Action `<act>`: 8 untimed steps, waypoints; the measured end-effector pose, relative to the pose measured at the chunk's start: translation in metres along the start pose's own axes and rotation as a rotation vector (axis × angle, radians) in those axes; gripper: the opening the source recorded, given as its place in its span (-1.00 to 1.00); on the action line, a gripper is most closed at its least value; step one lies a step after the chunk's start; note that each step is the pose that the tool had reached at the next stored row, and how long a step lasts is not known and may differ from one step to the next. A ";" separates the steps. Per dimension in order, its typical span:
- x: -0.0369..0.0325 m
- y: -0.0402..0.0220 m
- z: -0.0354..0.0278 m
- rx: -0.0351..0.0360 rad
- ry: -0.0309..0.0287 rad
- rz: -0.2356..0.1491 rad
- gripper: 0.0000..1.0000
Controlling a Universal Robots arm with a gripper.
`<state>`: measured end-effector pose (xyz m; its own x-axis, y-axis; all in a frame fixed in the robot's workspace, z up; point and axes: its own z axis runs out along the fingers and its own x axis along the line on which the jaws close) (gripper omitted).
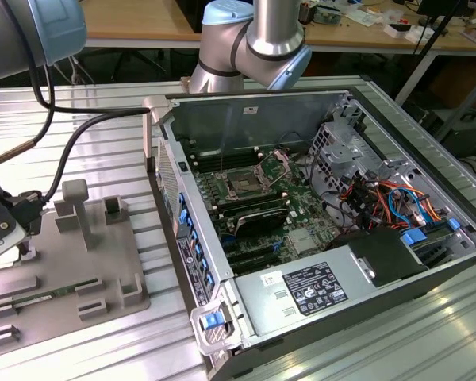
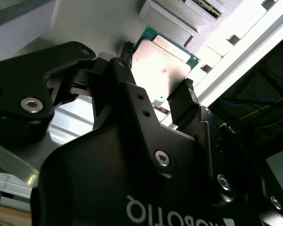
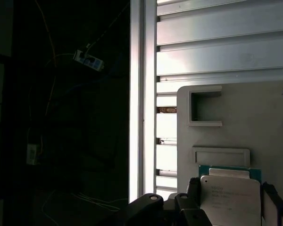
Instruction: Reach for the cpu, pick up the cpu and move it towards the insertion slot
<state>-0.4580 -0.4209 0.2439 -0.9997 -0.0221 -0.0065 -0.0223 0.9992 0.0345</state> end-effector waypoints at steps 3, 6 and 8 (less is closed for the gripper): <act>0.0000 0.0000 -0.0009 -0.0001 -0.0002 0.000 0.10; 0.0000 0.0001 -0.0014 0.0000 0.0001 0.000 0.10; 0.0000 0.0001 -0.0024 0.0000 0.0001 0.000 0.10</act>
<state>-0.4580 -0.4209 0.2463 -0.9997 -0.0221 -0.0064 -0.0223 0.9992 0.0345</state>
